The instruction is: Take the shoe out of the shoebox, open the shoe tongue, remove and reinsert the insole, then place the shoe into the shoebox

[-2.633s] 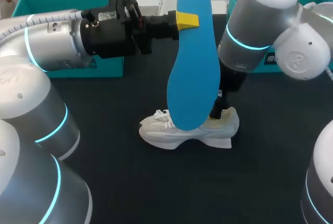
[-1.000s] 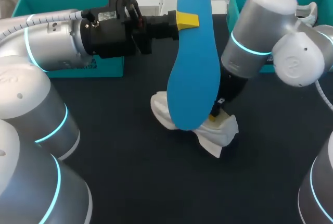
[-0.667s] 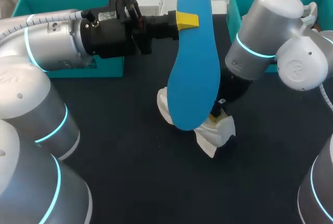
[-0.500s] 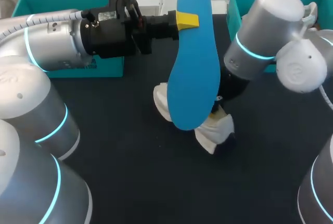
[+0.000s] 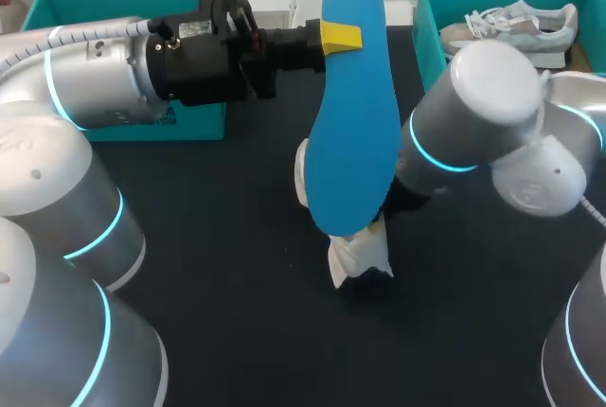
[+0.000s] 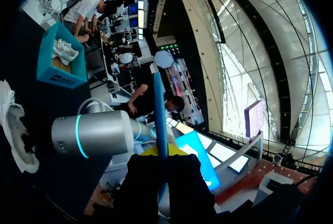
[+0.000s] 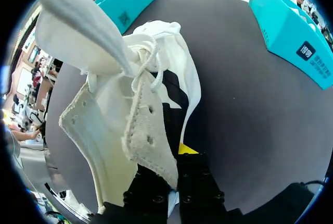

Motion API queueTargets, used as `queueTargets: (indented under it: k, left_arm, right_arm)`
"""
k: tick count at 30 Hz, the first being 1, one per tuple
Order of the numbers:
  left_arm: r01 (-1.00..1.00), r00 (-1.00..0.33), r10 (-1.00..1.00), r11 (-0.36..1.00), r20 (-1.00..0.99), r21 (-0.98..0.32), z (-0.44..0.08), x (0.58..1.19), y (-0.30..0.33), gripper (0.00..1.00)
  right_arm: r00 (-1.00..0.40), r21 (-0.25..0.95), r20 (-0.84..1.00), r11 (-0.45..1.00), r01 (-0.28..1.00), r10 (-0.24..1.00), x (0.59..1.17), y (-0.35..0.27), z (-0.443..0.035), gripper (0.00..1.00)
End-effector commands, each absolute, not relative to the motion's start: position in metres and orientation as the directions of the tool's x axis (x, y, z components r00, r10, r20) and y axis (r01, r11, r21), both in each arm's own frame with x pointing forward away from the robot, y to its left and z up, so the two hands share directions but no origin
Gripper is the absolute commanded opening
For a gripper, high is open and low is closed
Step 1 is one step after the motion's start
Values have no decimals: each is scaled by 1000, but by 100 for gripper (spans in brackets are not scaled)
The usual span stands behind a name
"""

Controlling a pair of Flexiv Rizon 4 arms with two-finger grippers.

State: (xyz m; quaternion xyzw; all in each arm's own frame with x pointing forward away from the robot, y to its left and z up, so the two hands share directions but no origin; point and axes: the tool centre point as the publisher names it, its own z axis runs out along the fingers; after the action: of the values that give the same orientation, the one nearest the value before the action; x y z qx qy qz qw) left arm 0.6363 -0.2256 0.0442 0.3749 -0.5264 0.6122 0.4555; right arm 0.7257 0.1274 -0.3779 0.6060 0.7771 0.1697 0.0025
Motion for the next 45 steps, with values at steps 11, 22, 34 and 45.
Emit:
queueTargets:
  k: [11,22,34,45]
  left_arm:
    - [-953,-304,162,-33,939,-303,43,634,-225,0]
    - [-953,-304,162,-33,939,-303,43,634,-225,0]
    - [-953,-304,162,-33,939,-303,43,634,-225,0]
    - [-953,-304,162,-33,939,-303,43,634,-225,0]
  right_arm:
    - [-224,245,229,167,955,947,708,138,-396,0]
    - [-120,236,244,61,970,962,706,137,-413,0]
    - [-77,224,382,-12,974,921,691,115,-374,100]
    - [-191,244,561,60,968,805,688,105,-340,100]
